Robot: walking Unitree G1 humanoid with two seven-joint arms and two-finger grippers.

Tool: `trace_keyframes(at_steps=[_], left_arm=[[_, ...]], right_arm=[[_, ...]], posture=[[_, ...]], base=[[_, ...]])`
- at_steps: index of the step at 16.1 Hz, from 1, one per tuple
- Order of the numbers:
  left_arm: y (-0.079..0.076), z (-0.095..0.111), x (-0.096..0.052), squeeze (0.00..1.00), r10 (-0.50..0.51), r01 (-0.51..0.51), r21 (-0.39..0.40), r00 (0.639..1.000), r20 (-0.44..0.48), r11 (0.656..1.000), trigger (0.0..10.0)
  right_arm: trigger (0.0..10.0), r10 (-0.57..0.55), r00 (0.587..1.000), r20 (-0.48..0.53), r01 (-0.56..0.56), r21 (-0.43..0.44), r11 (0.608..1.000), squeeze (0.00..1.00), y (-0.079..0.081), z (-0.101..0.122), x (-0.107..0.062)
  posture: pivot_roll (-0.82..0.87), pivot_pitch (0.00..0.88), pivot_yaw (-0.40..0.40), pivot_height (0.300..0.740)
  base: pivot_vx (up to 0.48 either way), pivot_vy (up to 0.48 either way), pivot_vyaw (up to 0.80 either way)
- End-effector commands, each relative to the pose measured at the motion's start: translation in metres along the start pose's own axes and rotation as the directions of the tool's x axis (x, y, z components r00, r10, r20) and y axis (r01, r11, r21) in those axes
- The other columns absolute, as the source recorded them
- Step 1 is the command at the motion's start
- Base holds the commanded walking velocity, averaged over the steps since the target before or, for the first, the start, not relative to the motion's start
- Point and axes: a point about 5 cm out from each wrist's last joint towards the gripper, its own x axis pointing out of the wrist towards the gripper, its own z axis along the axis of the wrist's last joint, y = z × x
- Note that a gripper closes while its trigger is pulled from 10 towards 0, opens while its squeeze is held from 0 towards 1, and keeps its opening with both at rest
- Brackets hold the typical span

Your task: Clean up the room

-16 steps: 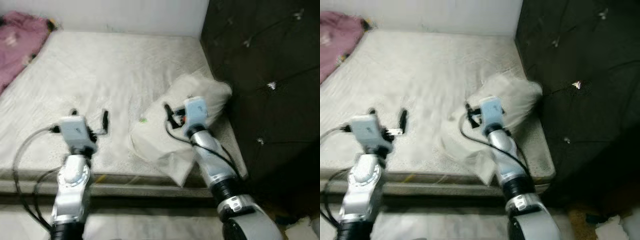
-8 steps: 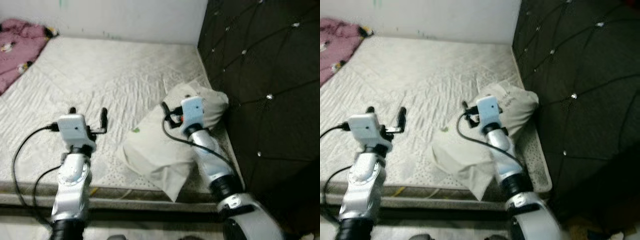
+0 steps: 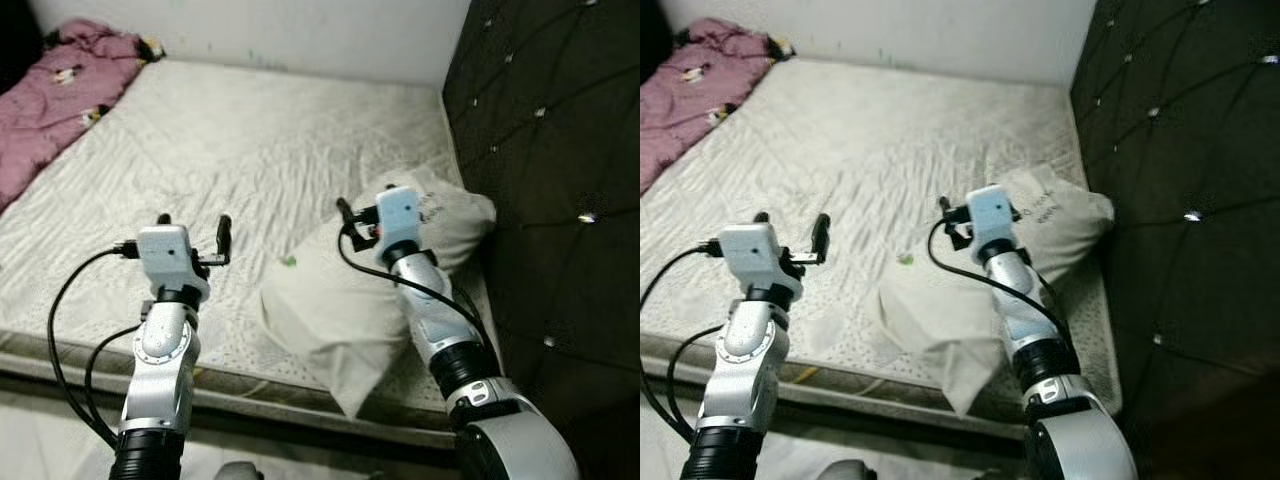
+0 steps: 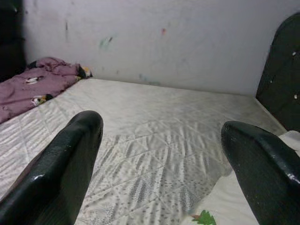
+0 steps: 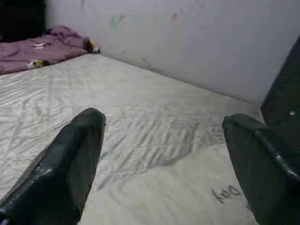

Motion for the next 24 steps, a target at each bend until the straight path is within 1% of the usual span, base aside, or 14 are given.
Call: trace_keyframes(at_steps=[1, 3, 4, 5, 6, 7, 8, 9, 11, 13, 15, 16, 19, 24], left_arm=[[0.001, 0.005, 0.005, 0.0, 0.009, -0.01, 0.021, 1.0, 0.02, 1.0, 10.0], [0.001, 0.01, 0.006, 0.0, 0.01, -0.012, 0.045, 0.999, 0.04, 0.999, 10.0], [0.004, 0.011, 0.006, 0.0, 0.023, -0.026, 0.075, 0.999, 0.044, 0.997, 10.0], [0.011, 0.01, 0.004, 0.0, 0.081, -0.083, 0.096, 0.996, 0.027, 0.992, 10.0], [0.016, 0.009, 0.003, 0.0, 0.116, -0.116, 0.09, 0.993, 0.007, 0.989, 10.0], [0.02, 0.008, 0.002, 0.0, 0.081, -0.081, 0.043, 0.997, -0.002, 0.996, 10.0], [0.022, 0.009, 0.002, 0.0, 0.086, -0.086, 0.025, 0.996, -0.002, 0.996, 10.0], [0.021, 0.01, 0.003, 0.0, 0.088, -0.088, 0.014, 0.996, 0.0, 0.996, 10.0], [0.017, 0.01, 0.001, 0.0, 0.081, -0.081, 0.021, 0.997, 0.009, 0.997, 10.0], [0.011, 0.007, -0.005, 0.0, 0.059, -0.059, 0.033, 0.998, 0.003, 0.998, 10.0], [0.008, 0.001, -0.008, 0.0, 0.034, -0.034, 0.0, 0.999, -0.026, 0.999, 10.0], [0.008, 0.004, -0.009, 0.0, 0.049, -0.049, 0.015, 0.999, -0.016, 0.999, 10.0], [0.005, 0.003, -0.013, 0.0, 0.042, -0.042, -0.003, 0.999, -0.031, 0.999, 10.0], [0.0, 0.004, -0.014, 0.0, 0.033, -0.033, -0.011, 0.999, -0.04, 0.999, 10.0]], right_arm=[[10.0, 0.006, 1.0, 0.008, -0.006, 0.003, 1.0, 0.0, 0.003, 0.003, 0.003], [10.0, 0.001, 1.0, 0.008, -0.001, -0.014, 1.0, 0.0, 0.004, 0.004, 0.005], [10.0, -0.003, 1.0, 0.012, 0.003, -0.022, 1.0, 0.0, 0.005, 0.005, 0.005], [10.0, -0.012, 1.0, 0.009, 0.012, -0.006, 1.0, 0.0, 0.005, 0.005, 0.005], [10.0, -0.022, 1.0, -0.001, 0.022, 0.016, 1.0, 0.0, 0.003, 0.004, 0.005], [10.0, -0.04, 0.999, 0.005, 0.039, 0.045, 0.998, 0.0, 0.001, 0.006, 0.005], [10.0, -0.06, 0.998, 0.018, 0.059, 0.075, 0.995, 0.0, 0.0, 0.01, 0.006], [10.0, -0.066, 0.998, 0.022, 0.064, 0.082, 0.995, 0.0, 0.001, 0.011, 0.006], [10.0, -0.057, 0.998, 0.03, 0.054, 0.074, 0.996, 0.0, 0.006, 0.008, 0.002], [10.0, -0.059, 0.998, 0.001, 0.059, 0.083, 0.995, 0.0, 0.006, -0.002, -0.006], [10.0, -0.075, 0.997, 0.006, 0.074, 0.1, 0.992, 0.0, 0.002, -0.001, -0.007], [10.0, -0.074, 0.997, 0.007, 0.073, 0.1, 0.992, 0.0, 0.002, -0.001, -0.009], [10.0, -0.063, 0.998, 0.0, 0.062, 0.094, 0.994, 0.0, 0.002, -0.002, -0.016], [10.0, -0.068, 0.997, -0.023, 0.07, 0.105, 0.992, 0.0, 0.001, -0.006, -0.021]], posture=[[0.09, 0.0, -0.04, 0.74], [0.1, 0.0, -0.041, 0.74], [0.1, 0.0, -0.043, 0.74], [0.1, 0.0, -0.037, 0.74], [0.1, 0.0, -0.033, 0.74], [0.1, 0.0, -0.027, 0.74], [0.09, 0.0, -0.023, 0.74], [0.09, 0.0, -0.021, 0.74], [0.09, 0.0, -0.018, 0.74], [0.08, 0.0, -0.015, 0.74], [0.08, 0.0, -0.013, 0.74], [0.08, 0.0, -0.016, 0.74], [0.07, 0.0, -0.021, 0.74], [0.07, 0.0, -0.021, 0.74]], base=[[0.0, 0.0, 0.0], [0.0, 0.0, 0.0], [0.0, 0.0, 0.0], [0.0, 0.0, 0.0], [0.0, 0.0, 0.0], [0.0, 0.0, -0.8], [0.0, 0.0, -0.8], [0.0, 0.0, -0.8], [0.0, 0.0, -0.8], [0.0, 0.0, 0.0], [0.0, 0.0, 0.0], [0.0, 0.0, 0.0], [0.0, 0.0, 0.0], [0.0, 0.0, 0.0]])
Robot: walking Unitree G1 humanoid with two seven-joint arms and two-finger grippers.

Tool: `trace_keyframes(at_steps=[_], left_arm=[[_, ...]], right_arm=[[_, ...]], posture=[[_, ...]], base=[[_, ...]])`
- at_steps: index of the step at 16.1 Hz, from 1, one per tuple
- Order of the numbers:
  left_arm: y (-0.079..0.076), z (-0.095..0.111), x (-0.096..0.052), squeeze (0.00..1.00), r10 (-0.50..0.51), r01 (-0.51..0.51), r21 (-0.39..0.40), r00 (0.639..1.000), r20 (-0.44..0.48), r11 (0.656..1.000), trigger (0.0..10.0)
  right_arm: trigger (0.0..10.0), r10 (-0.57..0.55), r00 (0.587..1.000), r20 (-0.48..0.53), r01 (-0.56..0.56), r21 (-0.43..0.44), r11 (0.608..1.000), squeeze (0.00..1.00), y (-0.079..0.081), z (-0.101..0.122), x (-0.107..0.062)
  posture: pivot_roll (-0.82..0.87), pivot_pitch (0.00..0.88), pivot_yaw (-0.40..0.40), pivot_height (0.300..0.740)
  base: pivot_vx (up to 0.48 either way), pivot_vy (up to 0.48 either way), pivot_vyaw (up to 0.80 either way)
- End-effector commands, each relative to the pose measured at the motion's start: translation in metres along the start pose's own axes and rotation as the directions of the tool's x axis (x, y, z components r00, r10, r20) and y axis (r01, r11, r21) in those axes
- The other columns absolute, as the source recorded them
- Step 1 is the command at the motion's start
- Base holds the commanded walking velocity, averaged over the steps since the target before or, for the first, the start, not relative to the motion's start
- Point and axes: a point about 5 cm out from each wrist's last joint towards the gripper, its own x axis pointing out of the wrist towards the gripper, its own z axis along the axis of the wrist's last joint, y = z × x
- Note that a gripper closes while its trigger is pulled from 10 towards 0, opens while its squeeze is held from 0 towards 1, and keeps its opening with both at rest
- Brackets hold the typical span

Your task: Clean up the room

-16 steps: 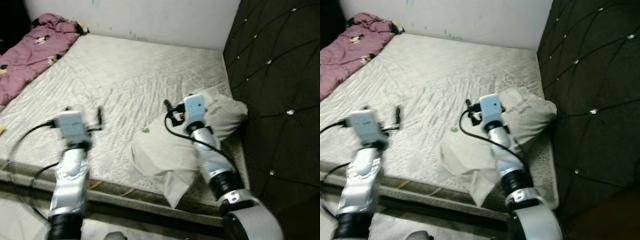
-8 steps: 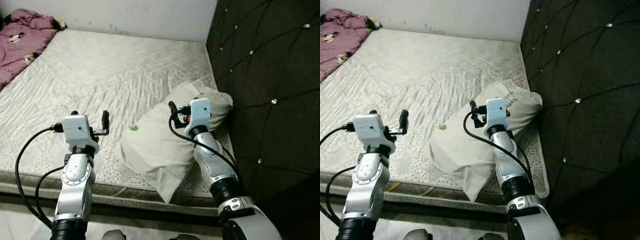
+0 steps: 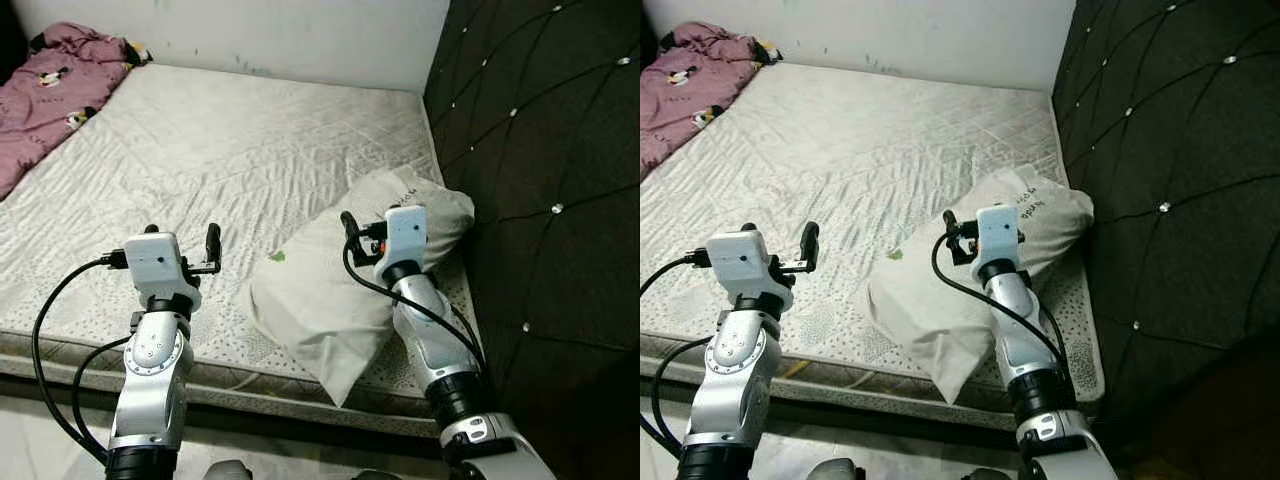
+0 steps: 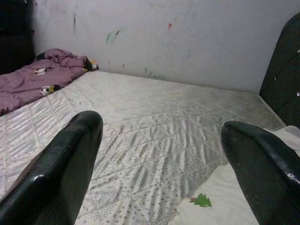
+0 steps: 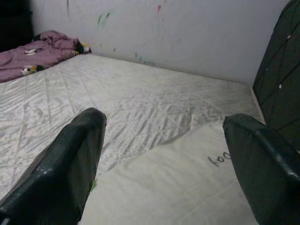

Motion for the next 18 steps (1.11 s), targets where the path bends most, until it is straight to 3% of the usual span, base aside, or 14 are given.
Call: trace_keyframes(at_steps=[1, 3, 5, 6, 11, 14, 18], left_arm=[[-0.003, 0.004, 0.0, 0.0, -0.005, 0.005, 0.001, 1.0, 0.006, 1.0, 10.0], [-0.006, 0.007, -0.001, 0.0, -0.003, 0.003, 0.003, 1.0, 0.009, 1.0, 10.0], [-0.005, 0.007, -0.003, 0.0, 0.007, -0.007, 0.005, 1.0, 0.003, 1.0, 10.0], [-0.004, 0.008, -0.004, 0.0, 0.015, -0.015, 0.009, 1.0, 0.002, 1.0, 10.0], [-0.008, 0.02, -0.004, 0.0, 0.038, -0.039, 0.033, 0.999, 0.017, 0.999, 10.0], [-0.006, 0.014, -0.007, 0.0, 0.059, -0.058, 0.029, 0.998, -0.006, 0.998, 10.0], [-0.006, 0.015, 0.0, 0.0, 0.047, -0.046, 0.044, 0.999, -0.006, 0.998, 10.0]], right_arm=[[10.0, 0.0, 1.0, 0.015, 0.0, -0.001, 1.0, 0.0, 0.0, 0.006, 0.0], [10.0, 0.044, 0.998, 0.055, -0.039, -0.077, 0.996, 0.0, 0.01, 0.021, 0.005], [10.0, 0.109, 0.99, 0.084, -0.103, -0.071, 0.992, 0.0, 0.03, 0.036, 0.01], [10.0, 0.114, 0.991, 0.077, -0.109, -0.072, 0.991, 0.0, 0.033, 0.032, 0.009], [10.0, 0.134, 0.989, 0.065, -0.127, -0.099, 0.987, 0.0, 0.035, 0.034, 0.012], [10.0, 0.147, 0.988, 0.055, -0.141, -0.107, 0.984, 0.0, 0.039, 0.031, 0.012], [10.0, 0.136, 0.99, 0.024, -0.133, -0.112, 0.985, 0.0, 0.037, 0.026, 0.017]], posture=[[0.08, 0.0, -0.022, 0.74], [0.09, 0.0, -0.026, 0.74], [0.1, 0.0, -0.028, 0.74], [0.11, 0.0, -0.031, 0.74], [0.15, 0.045, -0.051, 0.74], [0.17, 0.016, -0.058, 0.74], [0.15, 0.0, -0.067, 0.74]], base=[[0.0, 0.0, 0.0], [0.0, 0.0, 0.0], [0.0, 0.0, 0.0], [0.0, 0.0, 0.0], [0.0, 0.0, 0.0], [0.0, 0.0, 0.0], [0.0, 0.0, 0.0]])
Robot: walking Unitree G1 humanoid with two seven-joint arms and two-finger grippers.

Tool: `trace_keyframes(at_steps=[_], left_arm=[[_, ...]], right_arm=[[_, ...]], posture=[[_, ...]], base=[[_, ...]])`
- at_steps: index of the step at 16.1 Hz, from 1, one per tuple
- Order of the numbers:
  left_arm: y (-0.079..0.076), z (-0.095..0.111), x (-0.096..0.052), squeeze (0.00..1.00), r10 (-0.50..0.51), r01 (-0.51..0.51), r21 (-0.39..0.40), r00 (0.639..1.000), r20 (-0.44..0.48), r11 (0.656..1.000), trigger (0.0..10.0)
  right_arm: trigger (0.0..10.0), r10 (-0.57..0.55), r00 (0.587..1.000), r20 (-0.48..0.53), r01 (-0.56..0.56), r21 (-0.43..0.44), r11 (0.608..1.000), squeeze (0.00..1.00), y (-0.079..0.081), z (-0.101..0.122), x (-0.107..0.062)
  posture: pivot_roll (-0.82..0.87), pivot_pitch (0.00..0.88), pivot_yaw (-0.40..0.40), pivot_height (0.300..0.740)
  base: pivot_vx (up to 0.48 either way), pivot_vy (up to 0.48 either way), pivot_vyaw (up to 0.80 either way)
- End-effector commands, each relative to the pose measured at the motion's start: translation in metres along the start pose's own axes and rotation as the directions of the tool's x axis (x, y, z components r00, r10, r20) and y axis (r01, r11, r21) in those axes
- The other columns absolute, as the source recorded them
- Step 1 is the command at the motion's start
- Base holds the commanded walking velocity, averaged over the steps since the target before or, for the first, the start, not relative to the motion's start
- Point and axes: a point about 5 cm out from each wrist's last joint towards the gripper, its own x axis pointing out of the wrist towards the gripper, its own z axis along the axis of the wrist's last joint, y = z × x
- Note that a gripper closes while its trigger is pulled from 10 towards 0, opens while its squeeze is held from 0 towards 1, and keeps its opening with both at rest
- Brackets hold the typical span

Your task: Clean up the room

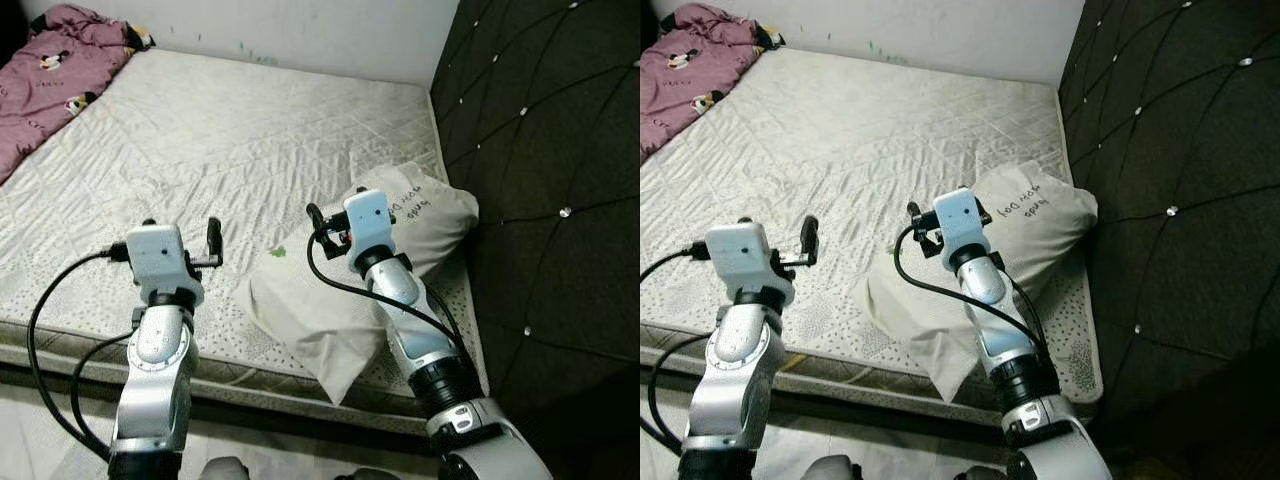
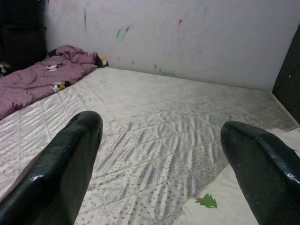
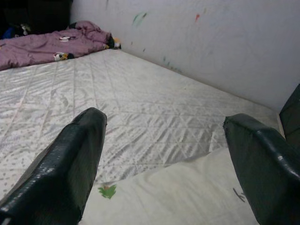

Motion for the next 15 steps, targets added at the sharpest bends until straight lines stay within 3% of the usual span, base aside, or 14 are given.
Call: trace_keyframes(at_steps=[1, 5, 9, 10, 15], left_arm=[[0.001, -0.002, 0.001, 0.0, 0.008, -0.008, 0.008, 1.0, -0.016, 1.0, 10.0], [0.005, -0.004, -0.007, 0.0, -0.003, 0.003, -0.003, 1.0, -0.003, 1.0, 10.0], [0.01, -0.007, -0.01, 0.0, 0.025, -0.025, 0.001, 1.0, -0.008, 1.0, 10.0], [0.008, -0.008, -0.01, 0.0, 0.006, -0.006, 0.003, 1.0, -0.01, 1.0, 10.0], [0.007, -0.008, -0.015, 0.0, 0.012, -0.012, 0.003, 1.0, 0.009, 1.0, 10.0]], right_arm=[[10.0, -0.002, 1.0, -0.006, 0.002, -0.007, 1.0, 0.0, -0.002, 0.002, 0.003], [10.0, -0.082, 0.997, -0.011, 0.082, -0.033, 0.996, 0.0, -0.022, -0.003, -0.01], [10.0, -0.162, 0.987, -0.02, 0.162, 0.028, 0.986, 0.0, -0.041, -0.01, -0.02], [10.0, -0.192, 0.979, -0.073, 0.195, 0.04, 0.98, 0.0, -0.045, -0.017, -0.022], [10.0, -0.222, 0.971, -0.09, 0.228, 0.064, 0.972, 0.0, -0.045, -0.022, -0.028]], posture=[[0.14, 0.0, -0.067, 0.74], [0.12, 0.0, -0.037, 0.74], [0.11, 0.0, -0.025, 0.74], [0.11, 0.0, -0.024, 0.74], [0.1, 0.0, -0.016, 0.74]], base=[[0.0, 0.0, 0.0], [0.0, 0.0, 0.0], [0.0, 0.0, 0.0], [0.0, 0.0, -0.77], [0.0, 0.0, -0.78]])
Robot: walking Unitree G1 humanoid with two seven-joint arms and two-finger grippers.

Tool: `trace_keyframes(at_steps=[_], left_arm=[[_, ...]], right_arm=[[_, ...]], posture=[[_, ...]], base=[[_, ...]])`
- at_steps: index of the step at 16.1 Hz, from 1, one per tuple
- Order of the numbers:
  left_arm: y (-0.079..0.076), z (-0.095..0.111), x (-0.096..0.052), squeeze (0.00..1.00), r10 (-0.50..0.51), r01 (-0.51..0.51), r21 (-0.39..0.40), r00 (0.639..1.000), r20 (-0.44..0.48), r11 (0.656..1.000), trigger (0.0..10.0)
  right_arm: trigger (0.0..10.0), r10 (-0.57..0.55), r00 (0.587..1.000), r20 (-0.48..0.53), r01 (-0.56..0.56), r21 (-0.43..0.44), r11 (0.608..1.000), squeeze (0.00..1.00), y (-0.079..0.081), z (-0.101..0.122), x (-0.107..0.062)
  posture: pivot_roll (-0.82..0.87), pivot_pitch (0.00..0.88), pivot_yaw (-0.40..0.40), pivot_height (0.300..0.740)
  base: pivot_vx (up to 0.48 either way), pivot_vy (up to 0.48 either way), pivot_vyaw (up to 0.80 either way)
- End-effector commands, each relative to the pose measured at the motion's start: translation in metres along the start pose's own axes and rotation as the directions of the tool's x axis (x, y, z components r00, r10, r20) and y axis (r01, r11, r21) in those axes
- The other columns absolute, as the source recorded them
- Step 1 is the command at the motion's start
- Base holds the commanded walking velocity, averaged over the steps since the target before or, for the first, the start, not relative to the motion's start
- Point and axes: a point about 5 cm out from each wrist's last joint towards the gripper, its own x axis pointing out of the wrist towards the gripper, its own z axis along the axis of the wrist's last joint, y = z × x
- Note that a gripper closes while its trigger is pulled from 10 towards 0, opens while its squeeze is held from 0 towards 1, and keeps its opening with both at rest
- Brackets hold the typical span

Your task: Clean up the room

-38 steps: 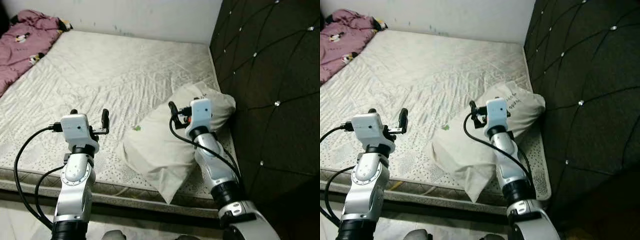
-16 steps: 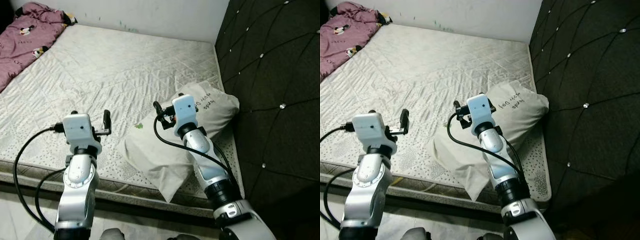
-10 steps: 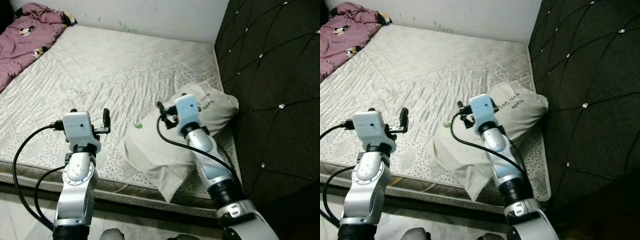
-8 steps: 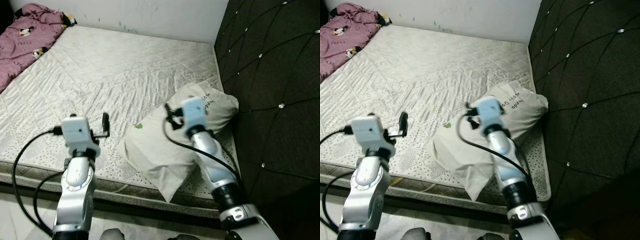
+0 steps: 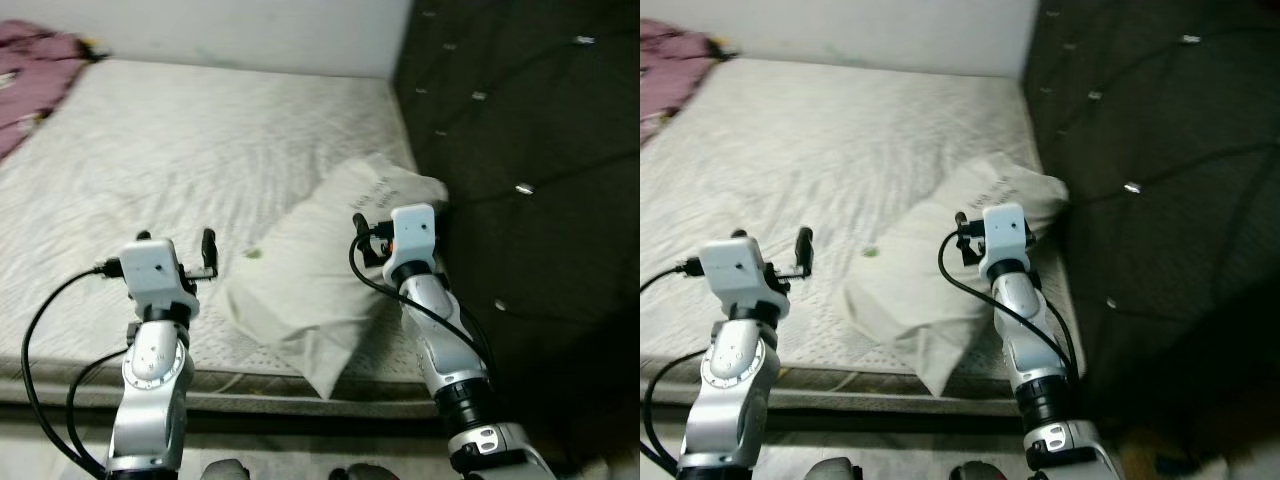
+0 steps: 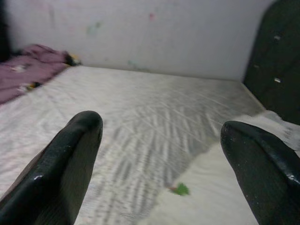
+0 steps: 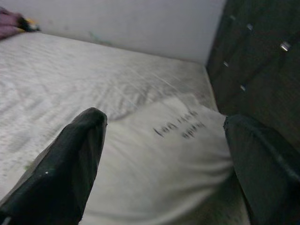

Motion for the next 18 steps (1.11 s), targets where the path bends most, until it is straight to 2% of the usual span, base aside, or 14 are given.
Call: trace_keyframes(at_steps=[1, 4, 6, 7, 8, 10, 11, 12, 14, 16, 18], left_arm=[[0.001, 0.004, -0.001, 0.0, 0.0, 0.0, -0.007, 1.0, 0.013, 1.0, 10.0], [0.0, 0.005, -0.001, 0.0, -0.001, 0.001, 0.017, 1.0, 0.016, 1.0, 10.0], [0.001, 0.013, -0.007, 0.0, 0.057, -0.069, 0.182, 0.996, 0.069, 0.981, 10.0], [-0.006, 0.023, -0.016, 0.0, 0.01, -0.048, 0.273, 0.99, 0.139, 0.961, 10.0], [-0.014, 0.03, -0.027, 0.0, -0.045, -0.015, 0.316, 0.982, 0.183, 0.949, 10.0], [-0.018, 0.043, -0.035, 0.0, -0.111, 0.02, 0.364, 0.967, 0.231, 0.931, 10.0], [-0.02, 0.058, -0.042, 0.0, -0.152, 0.037, 0.384, 0.95, 0.272, 0.922, 10.0], [-0.013, 0.059, -0.041, 0.0, -0.115, 0.017, 0.355, 0.96, 0.256, 0.935, 10.0], [-0.003, 0.031, -0.032, 0.0, -0.043, 0.014, 0.238, 0.992, 0.119, 0.971, 10.0], [0.007, 0.014, -0.024, 0.0, 0.048, -0.051, 0.115, 0.998, 0.032, 0.992, 10.0], [0.013, 0.006, -0.02, 0.0, 0.1, -0.099, 0.09, 0.995, -0.006, 0.991, 10.0]], right_arm=[[10.0, -0.021, 1.0, 0.005, 0.021, 0.014, 1.0, 0.0, -0.005, 0.003, -0.001], [10.0, -0.025, 1.0, -0.002, 0.025, 0.016, 1.0, 0.0, -0.006, 0.002, -0.004], [10.0, -0.038, 0.999, 0.013, 0.038, 0.022, 0.999, 0.0, -0.011, 0.002, -0.007], [10.0, -0.039, 0.999, 0.011, 0.039, 0.007, 0.999, 0.0, -0.013, 0.001, -0.009], [10.0, -0.042, 0.999, 0.009, 0.042, -0.003, 0.999, 0.0, -0.015, 0.001, -0.01], [10.0, -0.047, 0.999, 0.005, 0.047, -0.008, 0.999, 0.0, -0.017, 0.0, -0.011], [10.0, -0.044, 0.999, 0.006, 0.044, -0.013, 0.999, 0.0, -0.018, 0.001, -0.011], [10.0, -0.034, 0.999, 0.01, 0.034, -0.021, 0.999, 0.0, -0.018, 0.002, -0.012], [10.0, -0.025, 1.0, 0.012, 0.025, -0.02, 0.999, 0.0, -0.017, 0.004, -0.012], [10.0, -0.015, 1.0, 0.013, 0.016, -0.023, 1.0, 0.0, -0.016, 0.004, -0.011], [10.0, -0.006, 1.0, 0.012, 0.006, -0.028, 1.0, 0.0, -0.015, 0.005, -0.01]], posture=[[0.1, 0.0, -0.014, 0.74], [0.1, 0.0, -0.011, 0.74], [0.09, 0.0, -0.009, 0.74], [0.1, 0.0, -0.007, 0.74], [0.1, 0.0, -0.007, 0.74], [0.1, 0.0, -0.009, 0.74], [0.11, 0.0, -0.013, 0.74], [0.11, 0.0, -0.015, 0.74], [0.11, 0.0, -0.019, 0.74], [0.1, 0.0, -0.028, 0.74], [0.1, 0.0, -0.033, 0.74]], base=[[0.0, 0.0, -0.78], [0.0, 0.0, -0.79], [0.0, 0.0, 0.0], [0.0, 0.0, 0.0], [0.0, 0.0, 0.0], [0.0, 0.0, 0.0], [0.0, 0.0, 0.0], [0.0, 0.0, 0.0], [0.0, 0.0, 0.0], [0.0, 0.0, 0.0], [0.0, 0.0, 0.0]])
